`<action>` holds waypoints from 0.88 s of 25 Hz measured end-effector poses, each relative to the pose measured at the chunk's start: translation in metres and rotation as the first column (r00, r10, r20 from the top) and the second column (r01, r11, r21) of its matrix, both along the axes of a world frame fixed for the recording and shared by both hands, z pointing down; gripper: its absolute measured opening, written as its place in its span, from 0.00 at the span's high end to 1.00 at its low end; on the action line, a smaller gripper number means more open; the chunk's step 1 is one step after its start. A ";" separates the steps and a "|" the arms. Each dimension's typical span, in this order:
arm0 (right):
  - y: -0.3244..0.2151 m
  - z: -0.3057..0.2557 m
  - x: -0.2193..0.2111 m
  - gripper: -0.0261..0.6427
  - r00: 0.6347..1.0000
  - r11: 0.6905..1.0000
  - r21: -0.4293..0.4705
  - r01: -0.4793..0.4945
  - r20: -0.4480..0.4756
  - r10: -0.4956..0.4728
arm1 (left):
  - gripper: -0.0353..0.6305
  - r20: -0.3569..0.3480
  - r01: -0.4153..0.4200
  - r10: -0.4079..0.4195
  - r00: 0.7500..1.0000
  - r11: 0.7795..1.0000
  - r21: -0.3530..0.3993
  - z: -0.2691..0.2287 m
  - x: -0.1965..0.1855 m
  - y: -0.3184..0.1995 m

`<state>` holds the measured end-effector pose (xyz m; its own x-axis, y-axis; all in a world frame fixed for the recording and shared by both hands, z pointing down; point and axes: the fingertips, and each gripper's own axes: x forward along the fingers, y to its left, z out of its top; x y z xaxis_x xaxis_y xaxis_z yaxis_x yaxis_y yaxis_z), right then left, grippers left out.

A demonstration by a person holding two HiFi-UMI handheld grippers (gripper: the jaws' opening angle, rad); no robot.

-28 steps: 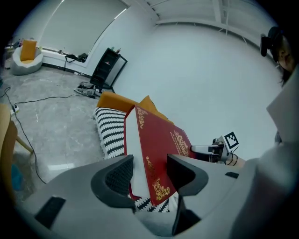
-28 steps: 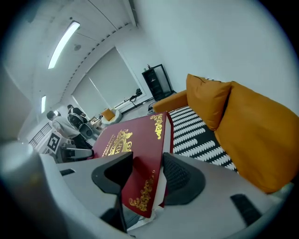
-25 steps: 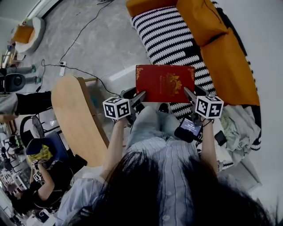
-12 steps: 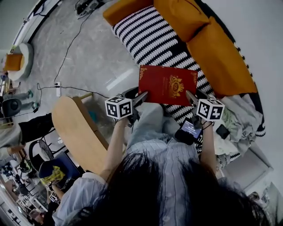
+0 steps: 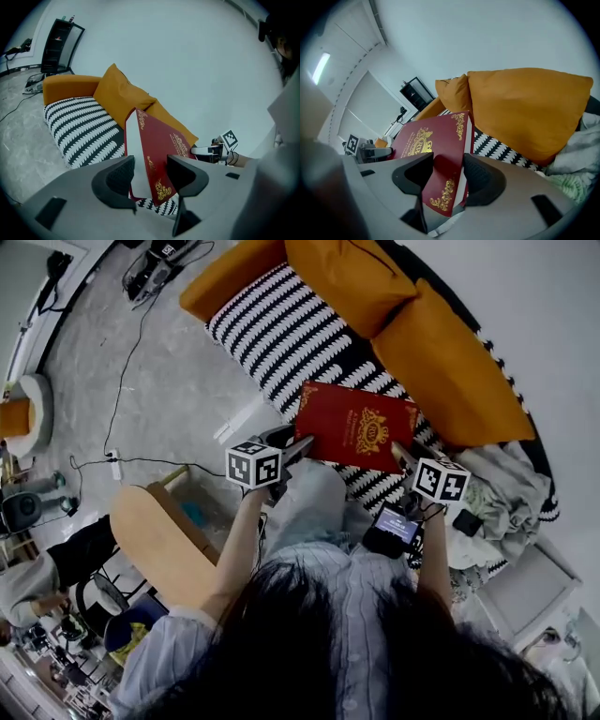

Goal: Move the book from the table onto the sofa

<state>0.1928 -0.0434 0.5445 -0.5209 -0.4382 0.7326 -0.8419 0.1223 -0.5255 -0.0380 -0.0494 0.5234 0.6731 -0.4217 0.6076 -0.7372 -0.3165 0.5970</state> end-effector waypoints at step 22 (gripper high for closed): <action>-0.046 0.150 0.041 0.64 0.987 0.973 -0.217 -0.078 -0.153 0.045 | 0.63 0.113 -0.343 0.356 0.928 0.932 -0.120 0.144 0.047 -0.096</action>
